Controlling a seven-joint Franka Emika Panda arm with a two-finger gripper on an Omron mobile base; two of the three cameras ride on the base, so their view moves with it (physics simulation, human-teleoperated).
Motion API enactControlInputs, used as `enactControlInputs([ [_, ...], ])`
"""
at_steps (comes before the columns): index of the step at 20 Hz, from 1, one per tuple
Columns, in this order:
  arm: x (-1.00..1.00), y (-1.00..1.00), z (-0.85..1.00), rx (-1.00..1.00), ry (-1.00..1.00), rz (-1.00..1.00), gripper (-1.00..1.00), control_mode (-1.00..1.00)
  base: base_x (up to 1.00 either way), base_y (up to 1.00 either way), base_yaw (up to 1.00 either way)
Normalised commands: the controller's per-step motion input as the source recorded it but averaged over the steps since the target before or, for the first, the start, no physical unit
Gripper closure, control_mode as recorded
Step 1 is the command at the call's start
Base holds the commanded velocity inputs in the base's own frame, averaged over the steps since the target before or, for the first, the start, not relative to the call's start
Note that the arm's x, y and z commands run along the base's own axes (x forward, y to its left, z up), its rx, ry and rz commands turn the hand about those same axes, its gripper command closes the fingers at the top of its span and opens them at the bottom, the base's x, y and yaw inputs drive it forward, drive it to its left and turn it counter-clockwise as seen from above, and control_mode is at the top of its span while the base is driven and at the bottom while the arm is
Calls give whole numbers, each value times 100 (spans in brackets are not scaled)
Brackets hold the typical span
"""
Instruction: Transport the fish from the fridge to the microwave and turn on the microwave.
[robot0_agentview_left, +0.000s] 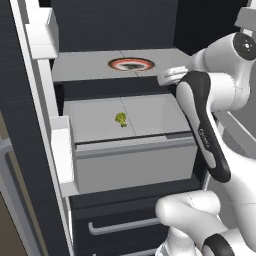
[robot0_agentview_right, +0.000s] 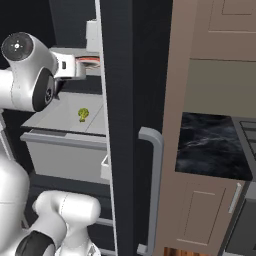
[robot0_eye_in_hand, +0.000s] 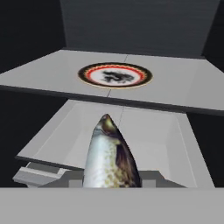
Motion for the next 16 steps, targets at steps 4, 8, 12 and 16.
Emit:
enactControlInputs([
  [4, -33, -14, -12, -3, 0, 0, 100, -100, 0, 0, 0],
  [8, -32, -15, -13, -4, 0, 0, 100, -100, 0, 0, 0],
  [12, -28, -15, -6, -3, 0, 0, 100, -100, 0, 0, 0],
  [16, -18, -18, 0, -2, 0, 0, 100, -100, 0, 0, 0],
])
